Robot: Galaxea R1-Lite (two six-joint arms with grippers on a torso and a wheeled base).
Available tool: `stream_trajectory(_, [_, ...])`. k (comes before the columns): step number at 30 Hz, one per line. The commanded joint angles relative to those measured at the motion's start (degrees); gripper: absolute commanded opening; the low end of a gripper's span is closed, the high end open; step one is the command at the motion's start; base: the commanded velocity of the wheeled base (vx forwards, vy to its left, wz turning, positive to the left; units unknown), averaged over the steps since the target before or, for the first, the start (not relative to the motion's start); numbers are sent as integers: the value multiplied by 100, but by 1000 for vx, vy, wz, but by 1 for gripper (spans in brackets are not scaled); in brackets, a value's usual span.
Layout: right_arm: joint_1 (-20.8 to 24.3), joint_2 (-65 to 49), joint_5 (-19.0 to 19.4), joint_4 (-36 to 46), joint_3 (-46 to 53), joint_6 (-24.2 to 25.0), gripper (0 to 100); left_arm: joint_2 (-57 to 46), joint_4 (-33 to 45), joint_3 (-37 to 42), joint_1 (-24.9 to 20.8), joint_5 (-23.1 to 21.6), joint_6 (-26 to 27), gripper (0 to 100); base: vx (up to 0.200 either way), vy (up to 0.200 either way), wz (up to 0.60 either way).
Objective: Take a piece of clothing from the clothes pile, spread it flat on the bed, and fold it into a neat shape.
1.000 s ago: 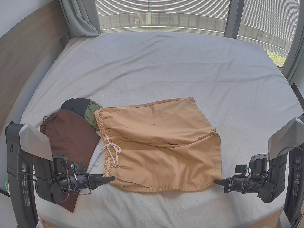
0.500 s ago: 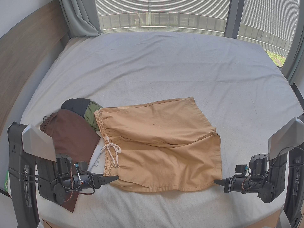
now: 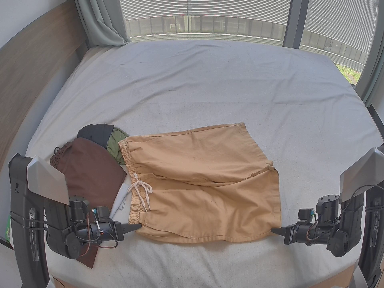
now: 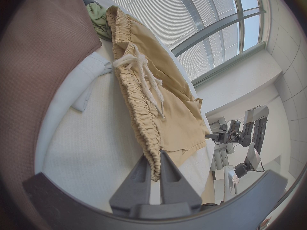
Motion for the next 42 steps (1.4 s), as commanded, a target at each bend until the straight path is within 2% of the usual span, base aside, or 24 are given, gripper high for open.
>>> stream_trajectory(1, [-87,-85,14,8,117,-161,0,-237,5,281,148,-57,14,0,0,0,0])
stream_trajectory(8, [-237,-146,84,8,355,-486,0,-483,-4,659,174,-57,40,0,0,0,0])
stream_trajectory(15, [-298,-137,93,16,627,-768,0,-466,5,993,315,-75,594,0,0,0,0])
stream_trajectory(18, [-298,-111,102,25,689,-847,0,-457,5,1063,332,-75,664,0,0,0,0])
stream_trajectory(34, [-298,-58,102,25,689,-855,0,-422,5,1037,315,-75,655,0,0,0,0])
stream_trajectory(35, [-298,-58,102,25,689,-855,0,-422,5,1037,315,-75,655,100,0,0,0])
stream_trajectory(36, [-290,-58,102,16,689,-855,0,-431,5,1054,306,-75,655,100,0,0,0])
stream_trajectory(37, [-290,-67,102,16,689,-855,100,-413,5,1037,306,-75,655,100,0,0,0])
stream_trajectory(42, [-298,-111,295,16,680,-838,100,-308,5,984,289,-75,673,100,0,0,0])
